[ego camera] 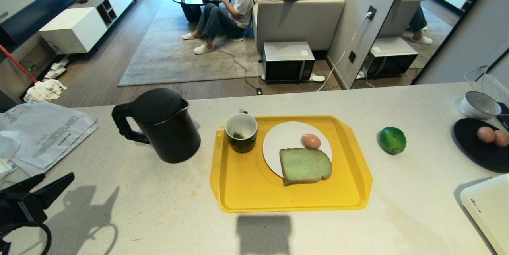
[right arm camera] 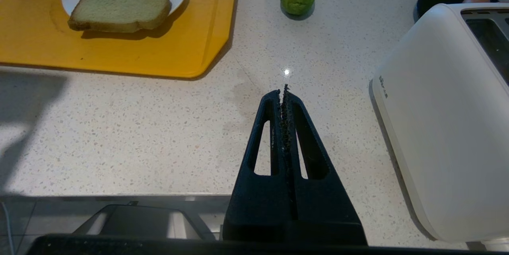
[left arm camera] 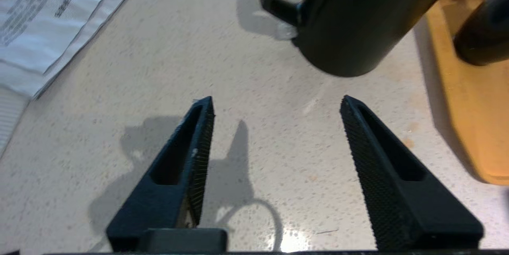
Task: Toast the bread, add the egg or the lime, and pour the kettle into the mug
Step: Pick up the kettle
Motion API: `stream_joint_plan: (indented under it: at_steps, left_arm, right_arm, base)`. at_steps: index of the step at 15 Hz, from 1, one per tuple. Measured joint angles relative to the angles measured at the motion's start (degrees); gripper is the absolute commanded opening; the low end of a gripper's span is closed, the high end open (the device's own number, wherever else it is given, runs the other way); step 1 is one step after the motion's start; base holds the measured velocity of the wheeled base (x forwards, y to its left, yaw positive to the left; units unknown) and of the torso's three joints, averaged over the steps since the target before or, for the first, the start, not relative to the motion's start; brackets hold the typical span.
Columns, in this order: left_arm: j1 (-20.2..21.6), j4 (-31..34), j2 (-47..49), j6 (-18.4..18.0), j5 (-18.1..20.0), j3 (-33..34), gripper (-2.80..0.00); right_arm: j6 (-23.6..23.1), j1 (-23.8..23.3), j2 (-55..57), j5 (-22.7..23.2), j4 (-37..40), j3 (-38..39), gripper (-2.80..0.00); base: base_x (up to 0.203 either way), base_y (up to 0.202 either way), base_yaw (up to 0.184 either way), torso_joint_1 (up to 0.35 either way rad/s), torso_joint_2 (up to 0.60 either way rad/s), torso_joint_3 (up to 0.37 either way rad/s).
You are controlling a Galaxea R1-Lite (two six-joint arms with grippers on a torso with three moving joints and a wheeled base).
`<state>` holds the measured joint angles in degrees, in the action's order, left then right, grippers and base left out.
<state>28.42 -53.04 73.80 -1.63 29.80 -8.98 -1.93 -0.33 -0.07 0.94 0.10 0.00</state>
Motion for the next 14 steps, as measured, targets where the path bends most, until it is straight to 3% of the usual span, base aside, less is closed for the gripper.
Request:
stream_joint_plan:
  at_steps: [6, 11, 14]
  left_arm:
    - [0.37, 0.18, 9.47, -0.29, 0.16, -5.19, 0.0]
    - [-5.55, 0.29, 16.58, -0.51, -0.1, -12.07, 0.0]
    - [-9.31, 0.34, 20.37, -0.62, -2.97, -14.71, 0.0]
  right_arm:
    - [0.02, -0.02, 0.0, 0.0, 0.0, 0.0, -2.8]
    - [0.02, -0.02, 0.0, -0.01, 0.0, 0.0, -2.8]
    - [0.02, -0.02, 0.0, 0.01, 0.0, 0.0, -2.8]
  base:
    - [0.0, 0.0, 0.0, 0.0, 0.0, 0.0]
    - [0.0, 0.0, 0.0, 0.0, 0.0, 0.0]
    - [0.0, 0.0, 0.0, 0.0, 0.0, 0.0]
